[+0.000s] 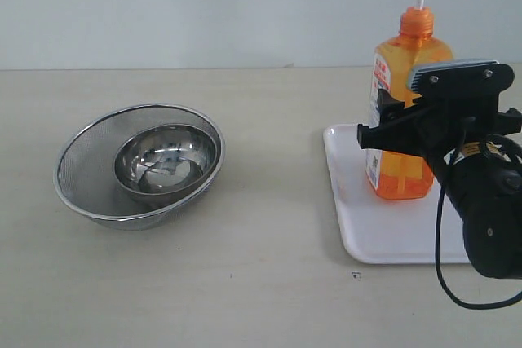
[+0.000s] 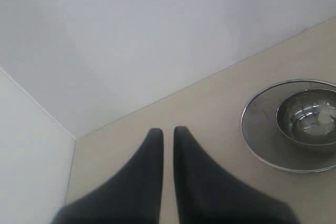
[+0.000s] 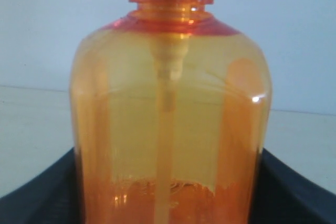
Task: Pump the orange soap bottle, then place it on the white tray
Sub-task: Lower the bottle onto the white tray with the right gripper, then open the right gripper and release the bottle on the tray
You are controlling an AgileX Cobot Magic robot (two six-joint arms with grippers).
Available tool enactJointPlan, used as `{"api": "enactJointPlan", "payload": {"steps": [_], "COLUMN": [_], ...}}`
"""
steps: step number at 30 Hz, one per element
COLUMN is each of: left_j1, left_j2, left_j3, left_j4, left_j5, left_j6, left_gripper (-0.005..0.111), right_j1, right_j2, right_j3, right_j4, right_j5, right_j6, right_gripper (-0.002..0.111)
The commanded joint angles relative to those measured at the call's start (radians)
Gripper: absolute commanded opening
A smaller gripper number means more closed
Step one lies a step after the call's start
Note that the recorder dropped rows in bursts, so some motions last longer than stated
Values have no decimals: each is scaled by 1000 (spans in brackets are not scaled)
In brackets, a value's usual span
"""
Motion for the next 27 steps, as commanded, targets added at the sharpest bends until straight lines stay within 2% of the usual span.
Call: {"api": "enactJointPlan", "payload": {"steps": [1, 27], "left_j1": [2, 2], "left_j2": [-6, -6], "left_j3": [7, 7], "left_j4": [0, 0], "left_j5": [-12, -12], "left_j6": [-12, -12], "left_gripper": [5, 5], "right_j1": [-4, -4], "right_j2": [-9, -9], "right_j3": [-8, -8], "right_j4": [0, 9], "right_j5": [-78, -78], "right_j6": [-8, 6], "right_gripper": [0, 0]}}
